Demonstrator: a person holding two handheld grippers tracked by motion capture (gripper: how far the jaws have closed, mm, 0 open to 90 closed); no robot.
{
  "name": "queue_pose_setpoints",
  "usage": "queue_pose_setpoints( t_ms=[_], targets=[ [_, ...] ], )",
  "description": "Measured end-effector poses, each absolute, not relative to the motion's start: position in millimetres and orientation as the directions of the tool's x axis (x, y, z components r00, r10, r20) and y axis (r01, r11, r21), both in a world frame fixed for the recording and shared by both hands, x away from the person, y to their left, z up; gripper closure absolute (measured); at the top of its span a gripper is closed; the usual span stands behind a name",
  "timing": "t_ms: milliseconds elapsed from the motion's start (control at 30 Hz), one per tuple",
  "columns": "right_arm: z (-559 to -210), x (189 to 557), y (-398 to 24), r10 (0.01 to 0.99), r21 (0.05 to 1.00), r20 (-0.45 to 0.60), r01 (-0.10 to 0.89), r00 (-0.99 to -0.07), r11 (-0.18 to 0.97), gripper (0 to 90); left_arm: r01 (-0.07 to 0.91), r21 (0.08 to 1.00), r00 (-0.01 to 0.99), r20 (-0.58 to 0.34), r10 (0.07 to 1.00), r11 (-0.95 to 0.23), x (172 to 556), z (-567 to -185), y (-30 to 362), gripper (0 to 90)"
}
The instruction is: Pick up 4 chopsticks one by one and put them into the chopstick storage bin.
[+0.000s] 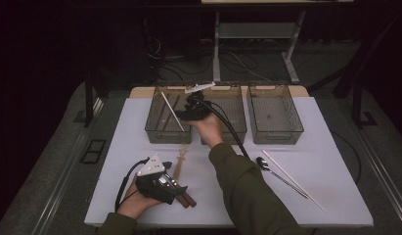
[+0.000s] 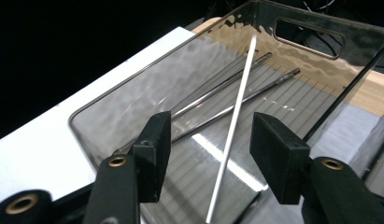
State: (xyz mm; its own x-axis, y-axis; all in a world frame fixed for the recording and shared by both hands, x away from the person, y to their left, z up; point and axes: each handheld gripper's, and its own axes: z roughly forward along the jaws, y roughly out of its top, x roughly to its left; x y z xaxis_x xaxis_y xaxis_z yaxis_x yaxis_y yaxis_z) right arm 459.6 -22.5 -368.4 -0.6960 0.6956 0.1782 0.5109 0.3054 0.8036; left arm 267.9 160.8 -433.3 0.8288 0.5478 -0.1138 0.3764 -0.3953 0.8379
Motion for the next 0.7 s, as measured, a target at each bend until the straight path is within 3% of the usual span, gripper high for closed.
queue_pose_setpoints(
  t_ms=[300,700],
  targets=[
    [-355.3,438.4,-61.6,0.658,0.808,0.173,0.488,-0.733,0.331,44.1,0.373,0.833,0.830,-0.102,0.549,-0.409,267.7,-434.1,160.6,0.0],
    [-350.7,407.6,-126.9,0.611,0.807,0.150,0.453,-0.777,0.379,28.9,0.379,0.832,0.824,-0.103,0.558,-0.405,267.0,-434.3,160.9,0.0]
  ],
)
